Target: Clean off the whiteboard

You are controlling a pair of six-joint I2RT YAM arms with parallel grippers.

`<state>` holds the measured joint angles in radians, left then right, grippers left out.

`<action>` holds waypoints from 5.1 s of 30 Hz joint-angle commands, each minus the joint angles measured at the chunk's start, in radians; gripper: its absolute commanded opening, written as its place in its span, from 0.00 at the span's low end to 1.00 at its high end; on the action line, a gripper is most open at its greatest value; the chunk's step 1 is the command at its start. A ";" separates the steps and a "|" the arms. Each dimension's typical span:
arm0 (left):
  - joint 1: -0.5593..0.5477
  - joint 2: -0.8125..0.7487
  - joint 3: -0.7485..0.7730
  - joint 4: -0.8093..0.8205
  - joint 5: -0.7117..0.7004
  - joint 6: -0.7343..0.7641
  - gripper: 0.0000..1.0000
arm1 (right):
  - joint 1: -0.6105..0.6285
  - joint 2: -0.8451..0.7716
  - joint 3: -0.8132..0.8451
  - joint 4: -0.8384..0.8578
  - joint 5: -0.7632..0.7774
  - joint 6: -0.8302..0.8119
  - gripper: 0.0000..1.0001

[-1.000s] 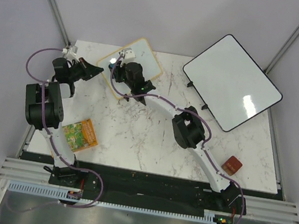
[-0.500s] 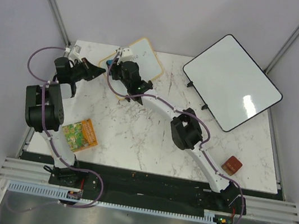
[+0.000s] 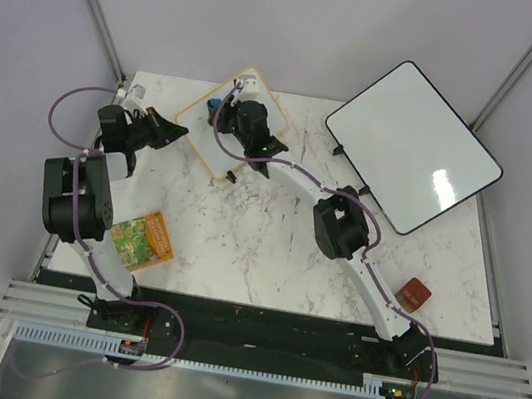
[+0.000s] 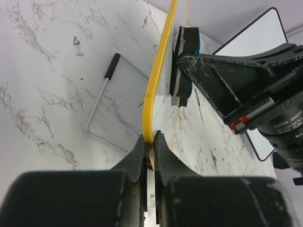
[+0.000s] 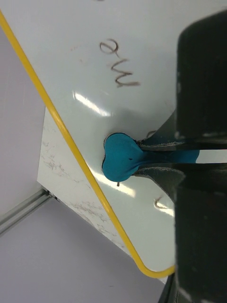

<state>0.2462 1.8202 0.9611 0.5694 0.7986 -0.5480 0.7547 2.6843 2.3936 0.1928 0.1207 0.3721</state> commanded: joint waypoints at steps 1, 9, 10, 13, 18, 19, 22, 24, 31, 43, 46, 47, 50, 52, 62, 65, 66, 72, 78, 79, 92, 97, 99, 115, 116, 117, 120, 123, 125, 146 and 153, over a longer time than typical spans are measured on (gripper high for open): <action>-0.033 -0.050 -0.036 -0.080 0.116 0.109 0.02 | -0.058 0.026 -0.057 -0.078 0.031 0.048 0.00; -0.050 -0.039 -0.028 -0.092 0.119 0.125 0.02 | -0.078 0.031 -0.073 -0.082 -0.068 0.058 0.00; -0.050 -0.038 -0.028 -0.092 0.119 0.128 0.02 | -0.071 0.023 -0.080 -0.079 -0.078 0.044 0.00; -0.054 -0.036 -0.027 -0.097 0.116 0.132 0.02 | -0.035 -0.015 -0.131 -0.059 -0.110 -0.022 0.00; -0.059 -0.038 -0.027 -0.098 0.114 0.135 0.02 | 0.038 -0.061 -0.200 -0.062 -0.144 -0.130 0.00; -0.061 -0.039 -0.027 -0.100 0.113 0.137 0.02 | 0.060 -0.064 -0.205 -0.069 -0.153 -0.156 0.00; -0.067 -0.039 -0.028 -0.106 0.111 0.143 0.02 | 0.103 -0.069 -0.202 -0.099 -0.176 -0.200 0.00; -0.071 -0.039 -0.027 -0.109 0.110 0.146 0.02 | 0.123 -0.076 -0.203 -0.107 -0.185 -0.248 0.00; -0.074 -0.033 -0.021 -0.112 0.108 0.151 0.02 | 0.150 -0.023 -0.142 -0.136 -0.198 -0.214 0.00; -0.074 -0.047 -0.025 -0.117 0.102 0.158 0.02 | -0.021 -0.038 -0.171 -0.165 0.053 -0.016 0.00; -0.074 -0.047 -0.028 -0.120 0.100 0.163 0.02 | -0.058 -0.034 -0.168 -0.168 0.094 -0.012 0.00; -0.074 -0.047 -0.028 -0.121 0.100 0.163 0.02 | -0.066 -0.030 -0.168 -0.170 0.103 -0.012 0.00; -0.074 -0.047 -0.027 -0.121 0.102 0.164 0.02 | -0.089 -0.014 -0.143 -0.190 0.120 -0.004 0.00; -0.073 -0.045 -0.025 -0.123 0.102 0.164 0.02 | -0.103 -0.004 -0.125 -0.190 0.088 0.005 0.00; -0.077 -0.052 -0.028 -0.126 0.100 0.169 0.02 | -0.054 -0.055 -0.171 -0.181 -0.119 -0.076 0.00; -0.081 -0.052 -0.027 -0.128 0.100 0.169 0.02 | -0.022 -0.104 -0.241 -0.130 -0.206 -0.134 0.00; -0.081 -0.052 -0.027 -0.128 0.100 0.171 0.02 | -0.005 -0.113 -0.254 -0.119 -0.222 -0.143 0.00; -0.087 -0.050 -0.025 -0.135 0.099 0.178 0.02 | 0.047 -0.135 -0.254 -0.130 -0.343 -0.225 0.00; -0.090 -0.053 -0.024 -0.144 0.093 0.186 0.02 | 0.077 -0.119 -0.160 -0.251 -0.334 -0.294 0.00; -0.090 -0.053 -0.025 -0.144 0.096 0.186 0.02 | 0.077 -0.118 -0.153 -0.262 -0.325 -0.297 0.00; -0.091 -0.062 -0.027 -0.151 0.093 0.191 0.02 | -0.035 -0.041 -0.019 -0.385 -0.004 -0.088 0.00; -0.099 -0.061 -0.025 -0.161 0.091 0.203 0.02 | -0.089 -0.038 -0.036 -0.362 -0.018 -0.018 0.00; -0.102 -0.064 -0.024 -0.170 0.083 0.210 0.02 | -0.101 -0.023 -0.013 -0.348 -0.027 -0.003 0.00; -0.136 -0.110 -0.024 -0.241 0.045 0.269 0.02 | -0.127 -0.110 -0.235 -0.069 -0.154 0.044 0.00; -0.136 -0.113 -0.024 -0.249 0.042 0.273 0.02 | -0.127 -0.130 -0.250 -0.061 -0.151 0.042 0.00; -0.136 -0.116 -0.024 -0.265 0.044 0.284 0.02 | -0.130 -0.138 -0.263 -0.058 -0.153 0.039 0.00; -0.136 -0.145 -0.027 -0.296 0.042 0.301 0.02 | -0.141 -0.164 -0.298 -0.044 -0.171 0.036 0.00; -0.134 -0.179 -0.025 -0.341 0.039 0.324 0.02 | -0.153 -0.217 -0.379 0.009 -0.199 0.036 0.00; -0.136 -0.209 -0.033 -0.348 0.037 0.327 0.02 | -0.158 -0.268 -0.462 0.074 -0.216 0.036 0.00; -0.136 -0.331 -0.139 -0.425 0.039 0.286 0.02 | -0.225 -0.446 -0.737 0.349 -0.371 0.090 0.00; -0.136 -0.318 -0.128 -0.467 -0.036 0.303 0.08 | -0.245 -0.457 -0.761 0.385 -0.392 0.111 0.00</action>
<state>0.1249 1.5043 0.8383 0.1963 0.7845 -0.2867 0.5198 2.2898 1.6497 0.5064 -0.2325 0.4591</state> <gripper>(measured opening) 0.058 0.072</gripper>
